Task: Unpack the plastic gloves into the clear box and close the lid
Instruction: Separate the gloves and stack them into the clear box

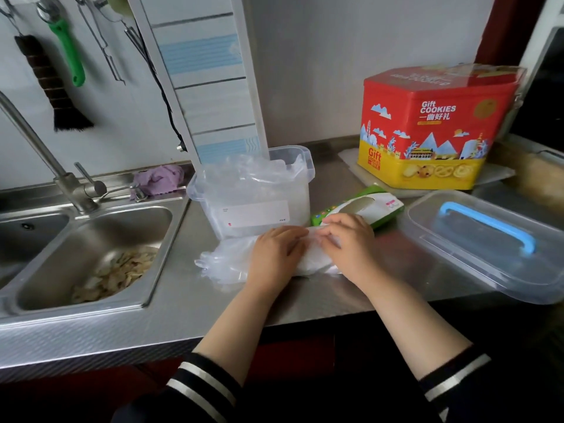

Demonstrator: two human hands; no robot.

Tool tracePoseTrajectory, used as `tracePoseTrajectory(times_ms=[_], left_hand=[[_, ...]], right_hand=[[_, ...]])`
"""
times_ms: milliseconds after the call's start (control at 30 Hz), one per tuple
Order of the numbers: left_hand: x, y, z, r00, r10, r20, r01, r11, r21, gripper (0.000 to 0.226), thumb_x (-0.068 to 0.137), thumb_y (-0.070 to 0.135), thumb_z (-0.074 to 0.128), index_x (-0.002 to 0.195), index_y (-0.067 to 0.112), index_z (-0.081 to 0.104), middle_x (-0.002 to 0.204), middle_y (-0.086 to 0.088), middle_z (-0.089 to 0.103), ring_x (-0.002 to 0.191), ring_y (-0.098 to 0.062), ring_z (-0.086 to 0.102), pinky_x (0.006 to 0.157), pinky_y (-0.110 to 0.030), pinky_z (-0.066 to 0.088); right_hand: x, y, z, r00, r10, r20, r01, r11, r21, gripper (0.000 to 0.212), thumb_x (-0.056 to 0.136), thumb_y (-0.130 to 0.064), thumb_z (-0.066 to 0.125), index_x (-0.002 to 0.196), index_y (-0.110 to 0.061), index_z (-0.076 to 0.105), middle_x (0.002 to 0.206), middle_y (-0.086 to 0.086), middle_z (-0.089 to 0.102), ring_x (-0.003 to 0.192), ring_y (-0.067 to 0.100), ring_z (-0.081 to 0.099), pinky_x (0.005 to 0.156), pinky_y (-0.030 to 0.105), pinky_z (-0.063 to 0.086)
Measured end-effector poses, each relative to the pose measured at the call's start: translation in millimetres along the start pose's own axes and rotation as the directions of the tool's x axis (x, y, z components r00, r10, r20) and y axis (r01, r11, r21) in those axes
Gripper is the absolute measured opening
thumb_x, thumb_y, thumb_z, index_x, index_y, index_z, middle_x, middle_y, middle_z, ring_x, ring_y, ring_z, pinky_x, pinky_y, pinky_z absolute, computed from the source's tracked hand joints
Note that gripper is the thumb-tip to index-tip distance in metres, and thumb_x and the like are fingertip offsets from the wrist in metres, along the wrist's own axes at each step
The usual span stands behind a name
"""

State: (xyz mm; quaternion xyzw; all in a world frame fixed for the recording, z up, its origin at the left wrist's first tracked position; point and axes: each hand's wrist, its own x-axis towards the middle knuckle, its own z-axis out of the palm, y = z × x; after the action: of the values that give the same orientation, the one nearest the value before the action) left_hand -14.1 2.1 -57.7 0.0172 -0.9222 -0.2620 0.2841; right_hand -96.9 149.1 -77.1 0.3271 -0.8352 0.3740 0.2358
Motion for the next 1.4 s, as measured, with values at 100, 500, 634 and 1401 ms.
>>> tracePoseTrajectory(times_ms=[100,500,634,1401], left_hand=[[-2.4,1.0,1.8,0.999,0.016,-0.046,-0.015,0.999,0.036,0.024,0.082,0.026,0.062,0.101,0.019,0.074,0.105,0.005,0.072,0.096,-0.018,0.064,0.084,-0.032,0.050],[0.2,21.6,-14.9,0.919,-0.392,-0.027,0.315,0.774,-0.549,0.016,0.094,0.024,0.060,0.089,0.032,0.073,0.089,0.021,0.072,0.087,0.005,0.063,0.074,-0.009,0.043],[8.2,22.4,-15.0,0.948,-0.312,0.060,0.312,0.875,-0.371,0.016,0.088,0.027,0.068,0.104,0.030,0.069,0.104,0.019,0.068,0.101,0.002,0.060,0.086,-0.014,0.042],[30.5,19.9,-53.5,0.830,-0.558,-0.022,0.195,0.326,-0.925,0.019,0.098,0.011,0.050,0.083,0.012,0.062,0.069,0.008,0.064,0.067,-0.002,0.059,0.070,-0.015,0.049]], right_hand=[[0.7,-3.3,-4.8,0.998,-0.025,-0.062,0.027,0.999,0.037,0.028,0.082,-0.038,0.057,0.077,-0.017,0.075,0.097,0.002,0.067,0.087,0.028,0.059,0.080,0.037,0.047],[-2.9,-13.0,-18.3,0.990,0.142,0.008,-0.136,0.921,0.365,0.033,0.096,-0.031,0.053,0.125,-0.015,0.053,0.121,-0.003,0.062,0.106,0.008,0.059,0.090,0.030,0.047],[-3.1,-10.7,-19.2,0.981,0.192,-0.006,-0.175,0.906,0.386,0.031,0.097,-0.028,0.052,0.124,-0.013,0.055,0.120,-0.001,0.063,0.109,0.009,0.057,0.095,0.033,0.047],[-2.6,-8.0,-21.8,0.974,0.204,0.095,-0.225,0.893,0.389,0.031,0.100,-0.031,0.045,0.118,-0.012,0.062,0.116,-0.002,0.067,0.111,0.013,0.060,0.093,0.022,0.044]])
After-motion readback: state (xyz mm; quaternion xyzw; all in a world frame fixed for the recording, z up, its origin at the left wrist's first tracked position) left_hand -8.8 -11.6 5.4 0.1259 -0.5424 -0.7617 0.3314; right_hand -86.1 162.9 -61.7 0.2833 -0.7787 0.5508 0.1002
